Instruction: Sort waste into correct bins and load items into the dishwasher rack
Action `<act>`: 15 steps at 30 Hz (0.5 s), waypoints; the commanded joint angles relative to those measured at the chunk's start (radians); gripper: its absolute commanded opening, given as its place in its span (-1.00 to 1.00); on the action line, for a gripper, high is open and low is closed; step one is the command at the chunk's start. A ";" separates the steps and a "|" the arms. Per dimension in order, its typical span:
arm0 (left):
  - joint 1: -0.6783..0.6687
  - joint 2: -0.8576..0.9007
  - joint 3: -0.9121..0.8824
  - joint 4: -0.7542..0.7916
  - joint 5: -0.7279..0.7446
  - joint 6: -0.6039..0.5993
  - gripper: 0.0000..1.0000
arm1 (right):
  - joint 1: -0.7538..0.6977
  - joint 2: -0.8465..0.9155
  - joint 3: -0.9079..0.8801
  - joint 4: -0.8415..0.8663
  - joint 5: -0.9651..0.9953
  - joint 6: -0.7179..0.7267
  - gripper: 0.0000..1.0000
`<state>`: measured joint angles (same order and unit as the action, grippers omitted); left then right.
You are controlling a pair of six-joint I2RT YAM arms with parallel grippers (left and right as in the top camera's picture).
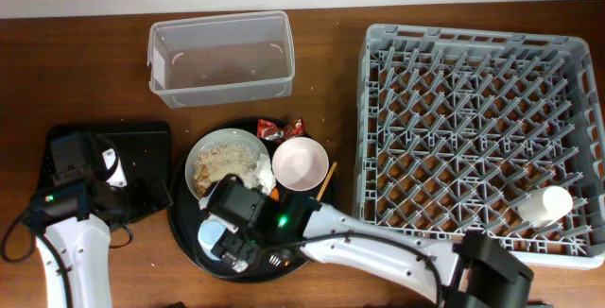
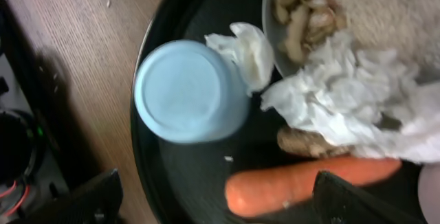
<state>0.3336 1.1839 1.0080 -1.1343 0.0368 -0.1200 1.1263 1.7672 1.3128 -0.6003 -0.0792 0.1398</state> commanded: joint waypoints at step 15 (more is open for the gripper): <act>0.005 0.002 0.014 0.000 -0.003 0.016 0.99 | 0.077 0.146 0.015 0.197 0.092 0.019 0.84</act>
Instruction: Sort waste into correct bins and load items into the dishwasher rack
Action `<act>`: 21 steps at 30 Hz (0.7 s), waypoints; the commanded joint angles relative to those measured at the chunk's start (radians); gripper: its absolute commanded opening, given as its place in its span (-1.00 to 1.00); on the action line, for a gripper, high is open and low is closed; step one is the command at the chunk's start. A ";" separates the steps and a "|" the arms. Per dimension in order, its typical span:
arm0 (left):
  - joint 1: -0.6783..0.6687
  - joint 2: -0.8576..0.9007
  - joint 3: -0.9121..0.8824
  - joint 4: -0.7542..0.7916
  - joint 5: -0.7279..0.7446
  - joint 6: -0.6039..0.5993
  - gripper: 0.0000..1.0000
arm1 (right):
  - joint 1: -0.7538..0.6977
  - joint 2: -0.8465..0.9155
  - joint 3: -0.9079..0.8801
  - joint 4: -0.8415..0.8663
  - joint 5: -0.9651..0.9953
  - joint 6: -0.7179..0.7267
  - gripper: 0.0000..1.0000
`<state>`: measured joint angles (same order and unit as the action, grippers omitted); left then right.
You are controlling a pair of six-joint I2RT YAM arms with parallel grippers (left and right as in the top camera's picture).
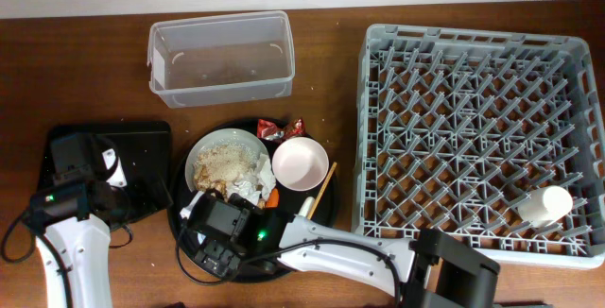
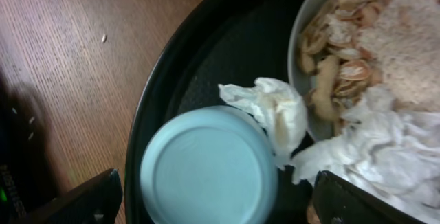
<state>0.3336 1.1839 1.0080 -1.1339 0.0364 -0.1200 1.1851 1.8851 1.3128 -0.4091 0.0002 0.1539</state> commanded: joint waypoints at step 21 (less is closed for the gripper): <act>0.005 0.002 0.014 -0.001 -0.003 0.016 0.99 | 0.014 -0.058 0.019 -0.040 0.041 0.046 0.17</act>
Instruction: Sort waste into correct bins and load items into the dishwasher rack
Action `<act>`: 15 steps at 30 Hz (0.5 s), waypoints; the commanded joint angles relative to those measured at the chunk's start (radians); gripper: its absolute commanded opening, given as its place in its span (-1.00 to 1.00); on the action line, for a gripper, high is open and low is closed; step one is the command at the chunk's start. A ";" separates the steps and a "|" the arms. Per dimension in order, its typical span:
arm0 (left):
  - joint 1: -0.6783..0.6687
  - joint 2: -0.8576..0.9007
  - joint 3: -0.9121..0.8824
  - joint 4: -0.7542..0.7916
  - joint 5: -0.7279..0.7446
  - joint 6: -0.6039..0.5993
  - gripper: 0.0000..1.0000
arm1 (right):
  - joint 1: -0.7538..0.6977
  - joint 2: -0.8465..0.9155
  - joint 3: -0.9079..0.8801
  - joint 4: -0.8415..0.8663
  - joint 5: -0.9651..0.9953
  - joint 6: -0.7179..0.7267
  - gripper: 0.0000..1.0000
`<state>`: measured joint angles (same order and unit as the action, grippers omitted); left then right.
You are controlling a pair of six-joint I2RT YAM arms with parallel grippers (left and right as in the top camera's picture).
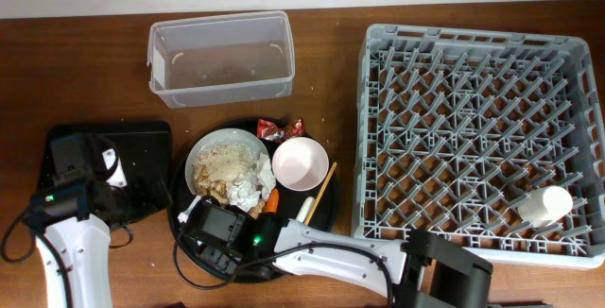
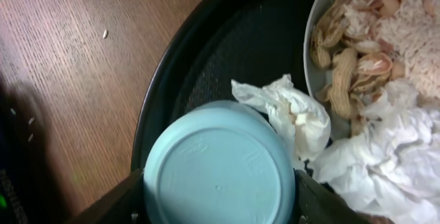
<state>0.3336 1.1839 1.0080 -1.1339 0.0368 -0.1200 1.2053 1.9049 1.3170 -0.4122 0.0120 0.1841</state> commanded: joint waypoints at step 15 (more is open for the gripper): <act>0.005 0.002 0.014 -0.001 -0.003 0.016 0.99 | -0.636 -0.550 0.123 -0.520 0.199 0.042 0.17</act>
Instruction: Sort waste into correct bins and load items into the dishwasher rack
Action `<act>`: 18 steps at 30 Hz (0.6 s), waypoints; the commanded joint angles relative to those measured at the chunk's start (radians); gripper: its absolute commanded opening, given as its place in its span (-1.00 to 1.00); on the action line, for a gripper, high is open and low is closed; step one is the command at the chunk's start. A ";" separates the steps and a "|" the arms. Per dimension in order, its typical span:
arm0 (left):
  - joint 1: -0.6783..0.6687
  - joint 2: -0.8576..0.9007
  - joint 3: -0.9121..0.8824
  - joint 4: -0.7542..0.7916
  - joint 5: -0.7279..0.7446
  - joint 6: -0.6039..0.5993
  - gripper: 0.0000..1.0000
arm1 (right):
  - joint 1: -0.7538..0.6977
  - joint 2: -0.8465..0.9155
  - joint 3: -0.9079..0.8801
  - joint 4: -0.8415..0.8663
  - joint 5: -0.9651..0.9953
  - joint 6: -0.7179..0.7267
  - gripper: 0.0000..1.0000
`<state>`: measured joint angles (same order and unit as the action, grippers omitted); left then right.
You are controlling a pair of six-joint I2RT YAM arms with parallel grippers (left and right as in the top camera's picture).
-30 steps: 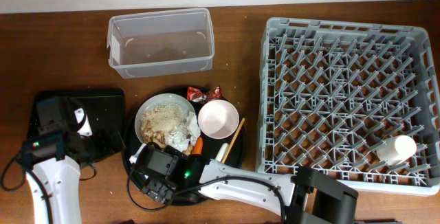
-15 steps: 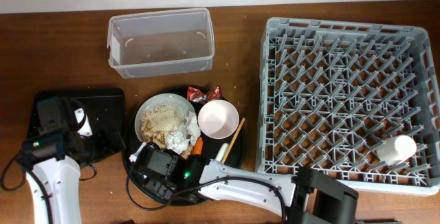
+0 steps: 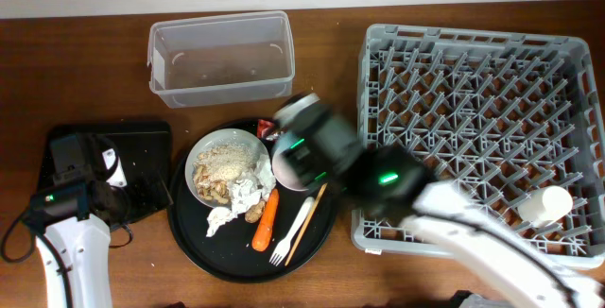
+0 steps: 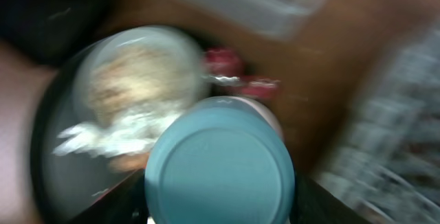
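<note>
My right gripper (image 4: pixel 220 198) is shut on a light blue cup (image 4: pixel 220 161), held bottom-up toward the wrist camera in a blurred view. From overhead the right arm (image 3: pixel 326 152) hangs above the white bowl (image 3: pixel 301 178) and hides the cup. On the black tray (image 3: pixel 194 237) sit a bowl of food scraps (image 3: pixel 222 162), crumpled tissue (image 3: pixel 236 199), a carrot (image 3: pixel 265 221), a fork (image 3: pixel 289 230) and a chopstick (image 3: pixel 305 215). My left gripper (image 3: pixel 106 168) rests over the black bin (image 3: pixel 142 143); its jaws cannot be made out.
A clear plastic bin (image 3: pixel 221 58) stands at the back left. The grey dishwasher rack (image 3: pixel 477 133) fills the right side, with a white cup (image 3: pixel 546 204) lying near its front right corner. A red wrapper (image 3: pixel 268 129) lies at the tray's far edge.
My right gripper, then around the blue cup on the tray's front left, now holds it raised over the white bowl, nearer the rack. The carrot, fork and tissue are uncovered.
My right gripper hung open over the tray, the blue cup upside down below it beside the tissue. It then stood lower and centred on the cup, then closed round it. Now the cup is off the tray and to the right. The left arm stayed put.
</note>
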<state>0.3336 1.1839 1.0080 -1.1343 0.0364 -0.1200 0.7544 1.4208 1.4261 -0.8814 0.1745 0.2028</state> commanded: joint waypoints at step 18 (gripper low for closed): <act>0.005 0.002 0.014 0.000 -0.002 0.016 0.99 | -1.332 0.084 0.014 -0.101 -0.141 -0.049 0.08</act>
<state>0.3336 1.1839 1.0080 -1.1339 0.0364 -0.1200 -0.5304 1.4738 1.4288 -0.9974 0.0505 0.1677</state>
